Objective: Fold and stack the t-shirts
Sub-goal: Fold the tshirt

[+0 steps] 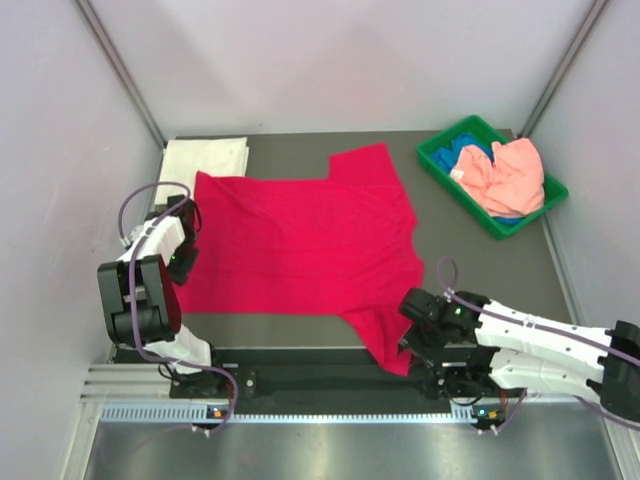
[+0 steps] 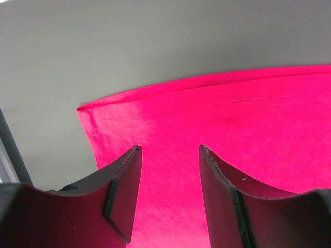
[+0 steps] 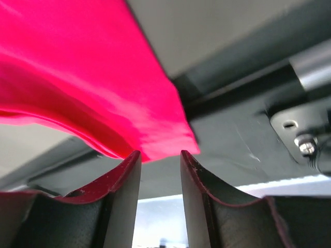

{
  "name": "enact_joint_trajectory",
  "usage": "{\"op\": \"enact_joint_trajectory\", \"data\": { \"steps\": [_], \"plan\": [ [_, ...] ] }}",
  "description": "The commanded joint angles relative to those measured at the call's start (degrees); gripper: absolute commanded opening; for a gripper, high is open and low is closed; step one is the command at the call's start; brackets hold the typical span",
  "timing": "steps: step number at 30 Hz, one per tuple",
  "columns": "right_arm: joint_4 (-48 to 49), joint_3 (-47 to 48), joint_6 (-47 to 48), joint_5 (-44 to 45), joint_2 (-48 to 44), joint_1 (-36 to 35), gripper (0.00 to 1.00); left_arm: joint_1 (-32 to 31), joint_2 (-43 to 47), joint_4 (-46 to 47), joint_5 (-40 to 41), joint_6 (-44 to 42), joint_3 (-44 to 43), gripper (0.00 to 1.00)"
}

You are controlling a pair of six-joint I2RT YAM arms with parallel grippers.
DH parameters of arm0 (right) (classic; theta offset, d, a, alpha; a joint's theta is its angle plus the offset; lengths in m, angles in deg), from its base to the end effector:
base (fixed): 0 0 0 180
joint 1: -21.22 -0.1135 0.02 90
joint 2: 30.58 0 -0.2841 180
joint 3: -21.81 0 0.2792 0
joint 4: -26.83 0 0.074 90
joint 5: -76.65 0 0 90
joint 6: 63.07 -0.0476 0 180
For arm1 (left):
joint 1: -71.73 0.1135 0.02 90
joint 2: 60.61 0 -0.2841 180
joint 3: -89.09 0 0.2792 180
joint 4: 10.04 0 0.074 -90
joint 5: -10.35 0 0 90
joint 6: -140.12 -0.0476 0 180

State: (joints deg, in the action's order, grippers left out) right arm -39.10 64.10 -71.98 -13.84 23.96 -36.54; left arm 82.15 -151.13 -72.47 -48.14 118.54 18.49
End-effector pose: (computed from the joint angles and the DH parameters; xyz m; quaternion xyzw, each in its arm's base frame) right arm 0.0812 0.1296 0.1666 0.3491 0.9314 0.1017 0.0167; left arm 0.2909 0.0788 0.1889 -0.6238 0.7303 0.2058 0.1875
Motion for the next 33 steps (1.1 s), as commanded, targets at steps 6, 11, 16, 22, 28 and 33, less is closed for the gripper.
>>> {"op": "enact_joint_trajectory", "data": {
  "steps": [6, 11, 16, 22, 28, 33],
  "plan": [
    [-3.3, 0.8, -14.7, 0.1, 4.4, -14.0, 0.39, 0.4, -1.6, -3.1, 1.2, -0.1, -2.1, 0.53],
    [-1.8, -0.6, -16.7, 0.1, 6.4, -16.4, 0.4, 0.4, -1.6, -3.4, 1.4, 0.0, -2.5, 0.53],
    [5.0, -4.6, -18.1, 4.0, 5.7, -16.4, 0.39, 0.3, -1.3, -3.4, 1.3, 0.7, -2.4, 0.53],
    [7.7, -6.9, -18.8, 6.6, 6.3, -16.4, 0.32, 0.3, -1.1, -3.7, 1.3, 1.3, -1.9, 0.52],
    [2.0, -4.2, -18.2, 10.5, 6.9, -16.4, 0.0, 0.3, 0.2, -5.1, 2.6, 3.3, -1.9, 0.51],
    [-4.5, 3.2, -15.9, 18.4, 7.0, -16.5, 0.0, 0.5, 1.3, -7.2, 3.6, 4.3, -3.1, 0.53]
  ]
}}
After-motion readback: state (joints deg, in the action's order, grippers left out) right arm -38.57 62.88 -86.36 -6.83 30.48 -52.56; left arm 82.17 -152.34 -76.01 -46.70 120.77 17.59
